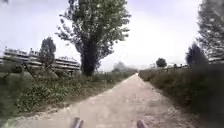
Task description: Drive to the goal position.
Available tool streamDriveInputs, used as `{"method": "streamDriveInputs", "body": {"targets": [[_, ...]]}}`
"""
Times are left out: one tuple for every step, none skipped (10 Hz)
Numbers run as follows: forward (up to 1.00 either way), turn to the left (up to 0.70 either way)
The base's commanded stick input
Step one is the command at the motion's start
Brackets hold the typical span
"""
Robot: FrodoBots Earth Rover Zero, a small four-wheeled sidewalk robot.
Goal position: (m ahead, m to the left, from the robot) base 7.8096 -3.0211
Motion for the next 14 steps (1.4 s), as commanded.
{"method": "streamDriveInputs", "body": {"targets": [[0.00,-0.45],[0.00,-0.70],[0.00,-0.70],[0.00,-0.70],[0.00,-0.70],[0.00,-0.70],[0.00,-0.69],[0.00,-0.11],[0.00,0.00],[0.00,0.00],[0.00,0.00],[0.00,0.00],[0.00,0.00],[0.00,0.00]]}}
